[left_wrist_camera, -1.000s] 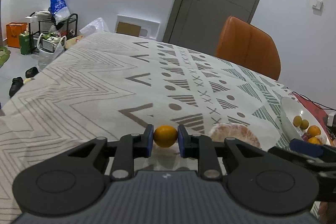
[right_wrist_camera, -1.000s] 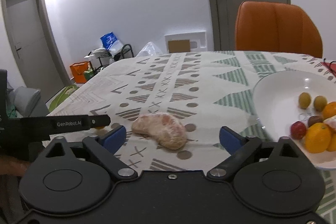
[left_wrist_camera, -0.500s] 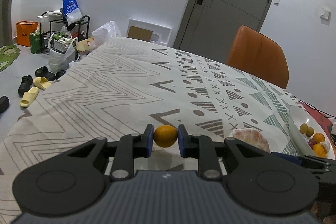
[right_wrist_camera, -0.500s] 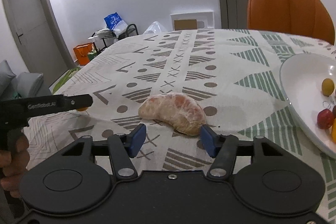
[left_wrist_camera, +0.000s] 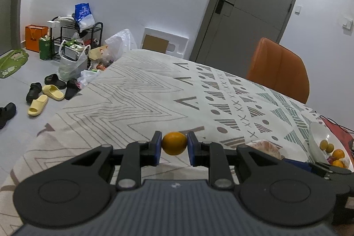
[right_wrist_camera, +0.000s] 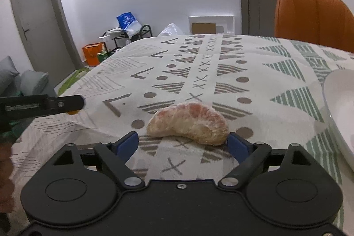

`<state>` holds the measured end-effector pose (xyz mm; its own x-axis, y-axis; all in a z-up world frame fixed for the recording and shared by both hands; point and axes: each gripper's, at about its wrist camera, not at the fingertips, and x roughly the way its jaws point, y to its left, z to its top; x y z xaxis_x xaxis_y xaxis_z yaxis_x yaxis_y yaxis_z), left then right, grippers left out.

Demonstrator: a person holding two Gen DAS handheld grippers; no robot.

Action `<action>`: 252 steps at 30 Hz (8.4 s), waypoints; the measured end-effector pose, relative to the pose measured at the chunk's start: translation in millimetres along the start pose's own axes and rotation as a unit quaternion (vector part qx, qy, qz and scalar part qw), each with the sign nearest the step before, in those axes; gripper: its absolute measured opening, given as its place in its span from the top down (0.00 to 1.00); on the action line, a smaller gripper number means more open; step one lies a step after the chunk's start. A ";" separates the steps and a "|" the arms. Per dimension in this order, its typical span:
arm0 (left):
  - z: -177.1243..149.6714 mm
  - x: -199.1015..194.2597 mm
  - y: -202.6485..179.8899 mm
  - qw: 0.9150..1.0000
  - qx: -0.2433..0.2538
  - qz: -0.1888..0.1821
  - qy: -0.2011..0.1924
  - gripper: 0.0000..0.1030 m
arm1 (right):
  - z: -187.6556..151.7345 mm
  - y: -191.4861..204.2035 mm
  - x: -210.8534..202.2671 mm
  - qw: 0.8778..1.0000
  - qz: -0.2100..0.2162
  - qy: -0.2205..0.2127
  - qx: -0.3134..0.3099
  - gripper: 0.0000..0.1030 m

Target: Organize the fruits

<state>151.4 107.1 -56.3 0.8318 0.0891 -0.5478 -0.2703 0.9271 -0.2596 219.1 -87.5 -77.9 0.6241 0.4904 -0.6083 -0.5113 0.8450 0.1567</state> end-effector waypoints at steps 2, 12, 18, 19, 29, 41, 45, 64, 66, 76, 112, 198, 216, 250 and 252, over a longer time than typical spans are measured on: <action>0.1 -0.1 2.7 1.000 -0.002 0.002 0.000 0.78 | 2.4 1.2 3.5 1.000 -0.004 0.001 -0.001 0.11; -1.7 0.3 15.1 1.000 -0.016 0.007 0.001 0.78 | 8.5 12.8 18.6 0.999 -0.026 0.006 -0.024 0.04; -4.0 7.0 10.5 1.000 -0.006 0.007 0.013 0.78 | 10.4 16.3 19.6 0.998 -0.045 0.005 -0.037 0.16; -4.4 7.2 8.3 1.000 -0.002 0.007 0.014 0.78 | 10.2 14.2 16.2 0.999 -0.039 0.002 -0.033 0.16; -6.9 8.6 -20.4 1.000 0.015 -0.015 0.014 0.78 | 13.1 -5.6 -23.6 0.999 -0.030 -0.042 -0.018 0.16; -6.3 4.8 -56.8 0.999 0.037 -0.038 0.005 0.78 | 13.5 -34.0 -56.6 0.996 -0.049 -0.078 0.003 0.16; -8.0 4.9 -68.8 0.998 0.041 -0.047 0.006 0.78 | 12.0 -47.4 -65.8 0.995 -0.061 -0.083 0.010 0.16; -15.9 12.5 -129.8 0.994 0.087 -0.067 0.007 0.78 | 6.3 -119.1 -89.3 0.988 -0.105 -0.105 0.043 0.16; -18.1 14.2 -136.6 0.993 0.094 -0.068 0.009 0.78 | 5.2 -126.5 -89.8 0.987 -0.108 -0.106 0.044 0.16; -22.7 24.7 -162.7 0.991 0.112 -0.071 0.018 0.78 | 6.2 -159.8 -91.5 0.985 -0.117 -0.112 0.057 0.16; -26.2 37.9 -268.2 0.967 0.191 -0.166 0.019 0.75 | -37.5 -207.4 -161.9 0.971 -0.141 -0.142 0.129 0.12; -31.2 -164.2 -92.3 0.991 0.131 -0.015 -0.037 0.00 | -54.8 -51.8 -251.9 0.992 -0.014 -0.100 0.076 0.00; -34.1 -175.8 -77.7 0.991 0.128 -0.008 -0.033 0.00 | -56.1 -42.6 -247.5 0.993 -0.005 -0.091 0.072 0.00; -37.5 -174.3 -81.4 0.991 0.134 -0.016 -0.022 0.00 | -58.4 -42.6 -243.5 0.994 -0.001 -0.084 0.070 0.00; -37.9 -174.0 -81.1 0.991 0.133 -0.016 -0.021 0.00 | -58.4 -42.6 -243.3 0.994 -0.001 -0.084 0.070 0.00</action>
<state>10.3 2.6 29.9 0.8590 0.0684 -0.5074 -0.1105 0.9924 -0.0534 54.5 -255.3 18.0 0.7211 0.5079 -0.4713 -0.4303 0.8614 0.2699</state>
